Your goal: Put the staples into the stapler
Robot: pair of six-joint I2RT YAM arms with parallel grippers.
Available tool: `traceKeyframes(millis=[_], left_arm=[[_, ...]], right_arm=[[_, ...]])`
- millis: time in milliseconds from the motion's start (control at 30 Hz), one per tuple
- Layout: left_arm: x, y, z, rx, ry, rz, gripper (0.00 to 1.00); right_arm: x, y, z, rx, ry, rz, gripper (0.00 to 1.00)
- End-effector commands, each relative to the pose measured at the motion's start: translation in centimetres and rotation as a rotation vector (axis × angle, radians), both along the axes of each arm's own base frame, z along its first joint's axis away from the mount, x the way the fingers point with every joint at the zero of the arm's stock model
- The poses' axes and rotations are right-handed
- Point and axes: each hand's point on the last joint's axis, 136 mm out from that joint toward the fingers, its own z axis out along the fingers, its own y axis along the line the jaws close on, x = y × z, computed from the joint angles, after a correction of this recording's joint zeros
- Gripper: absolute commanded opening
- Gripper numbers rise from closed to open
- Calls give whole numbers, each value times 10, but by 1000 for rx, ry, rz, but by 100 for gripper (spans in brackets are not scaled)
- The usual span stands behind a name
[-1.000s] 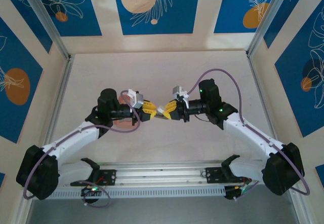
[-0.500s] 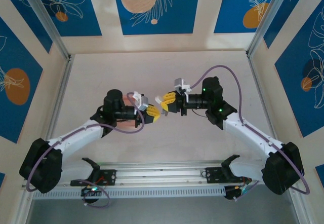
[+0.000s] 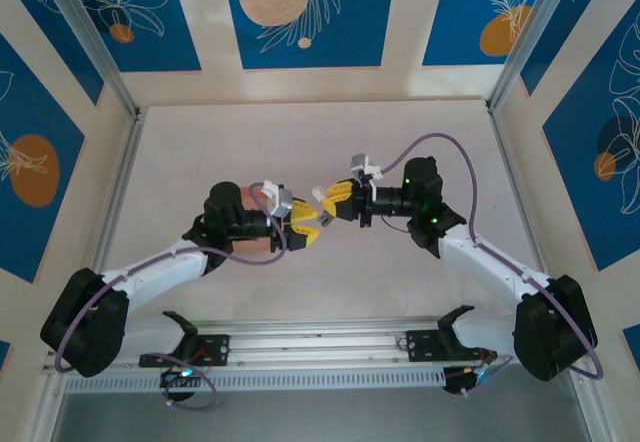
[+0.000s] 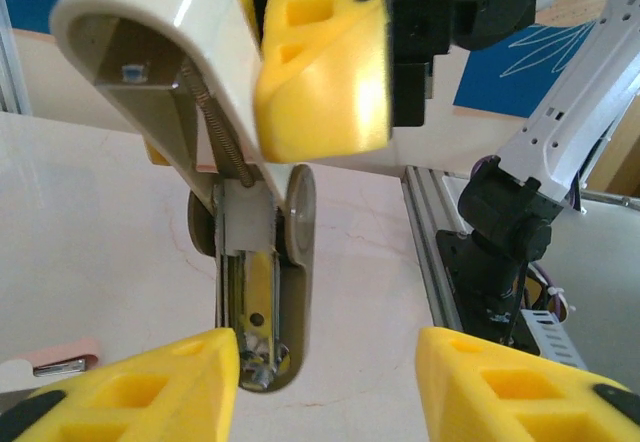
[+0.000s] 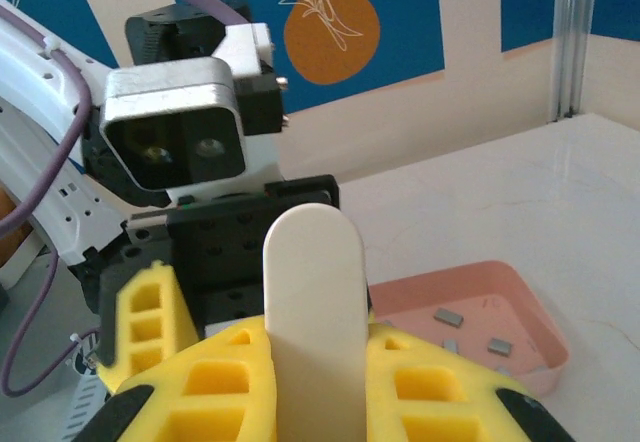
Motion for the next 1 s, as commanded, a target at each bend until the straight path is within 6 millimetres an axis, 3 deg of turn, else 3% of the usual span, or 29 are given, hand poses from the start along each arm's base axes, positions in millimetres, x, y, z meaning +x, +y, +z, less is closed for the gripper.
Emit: traceKeyframes(millis=[0, 233, 367, 967], left_arm=[[-4, 1, 17, -53, -23, 3, 54], [3, -6, 35, -165, 17, -19, 59], [9, -12, 40, -213, 41, -48, 56], [7, -28, 37, -203, 58, -143, 52]], right_arm=[[-9, -6, 8, 22, -12, 44, 0], [-11, -4, 7, 34, 12, 84, 0], [-14, -2, 9, 40, 15, 101, 0], [-13, 3, 10, 45, 21, 91, 0]])
